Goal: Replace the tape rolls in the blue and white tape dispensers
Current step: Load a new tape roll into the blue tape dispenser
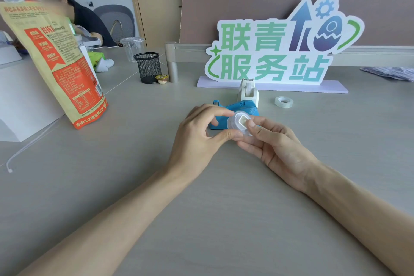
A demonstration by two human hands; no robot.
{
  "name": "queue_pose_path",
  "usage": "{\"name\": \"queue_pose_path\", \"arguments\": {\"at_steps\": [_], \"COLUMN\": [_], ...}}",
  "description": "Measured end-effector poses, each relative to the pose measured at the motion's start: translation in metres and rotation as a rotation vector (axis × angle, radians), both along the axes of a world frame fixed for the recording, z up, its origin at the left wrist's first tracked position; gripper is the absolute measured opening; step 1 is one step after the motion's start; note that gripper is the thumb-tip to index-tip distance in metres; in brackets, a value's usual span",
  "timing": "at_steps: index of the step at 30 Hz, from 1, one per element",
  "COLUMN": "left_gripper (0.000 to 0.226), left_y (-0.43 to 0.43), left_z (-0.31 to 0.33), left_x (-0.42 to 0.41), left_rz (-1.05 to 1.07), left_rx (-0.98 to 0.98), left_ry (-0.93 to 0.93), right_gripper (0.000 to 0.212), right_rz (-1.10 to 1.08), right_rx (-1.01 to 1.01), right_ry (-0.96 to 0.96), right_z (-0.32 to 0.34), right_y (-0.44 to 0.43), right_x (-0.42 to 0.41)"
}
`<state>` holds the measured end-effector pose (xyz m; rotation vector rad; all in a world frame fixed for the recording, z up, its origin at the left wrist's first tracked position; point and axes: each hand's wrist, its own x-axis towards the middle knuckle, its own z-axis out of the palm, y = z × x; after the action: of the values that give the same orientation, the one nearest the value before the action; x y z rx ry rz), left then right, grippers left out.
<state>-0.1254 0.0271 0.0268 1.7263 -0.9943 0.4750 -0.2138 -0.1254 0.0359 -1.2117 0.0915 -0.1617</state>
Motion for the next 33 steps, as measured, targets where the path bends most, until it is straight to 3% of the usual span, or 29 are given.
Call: {"name": "queue_pose_path", "arguments": {"at_steps": [7,10,22,28,33], "left_gripper": [0.015,0.013,0.014,0.032,0.043], "left_y": [0.0008,0.0024,0.0026,0.0021,0.0026], "left_z": [0.0071,0.0095,0.0055,0.0048,0.0055], "left_x": [0.0006,0.0031,0.0052,0.0041,0.0065], "left_rz": [-0.117,-0.147,-0.207,-0.327,-0.227], "left_rx": [-0.070,-0.099,0.001,0.161,0.105], "left_ry": [0.261,0.342,0.334,0.378,0.337], "right_gripper": [0.036,0.022,0.021,0.015,0.023], "right_rz": [0.011,0.027,0.120,0.081,0.038], "right_rx": [0.013,0.026,-0.048,-0.035,-0.040], "right_ry": [0.050,0.067,0.044,0.016,0.005], "right_z": [0.0047,0.0053,0.0025,0.0003,-0.0011], "right_y": [0.0021,0.0003,-0.0023,-0.0036,-0.0016], "right_x": [-0.0001,-0.0005,0.0005,0.0019,0.0029]}}
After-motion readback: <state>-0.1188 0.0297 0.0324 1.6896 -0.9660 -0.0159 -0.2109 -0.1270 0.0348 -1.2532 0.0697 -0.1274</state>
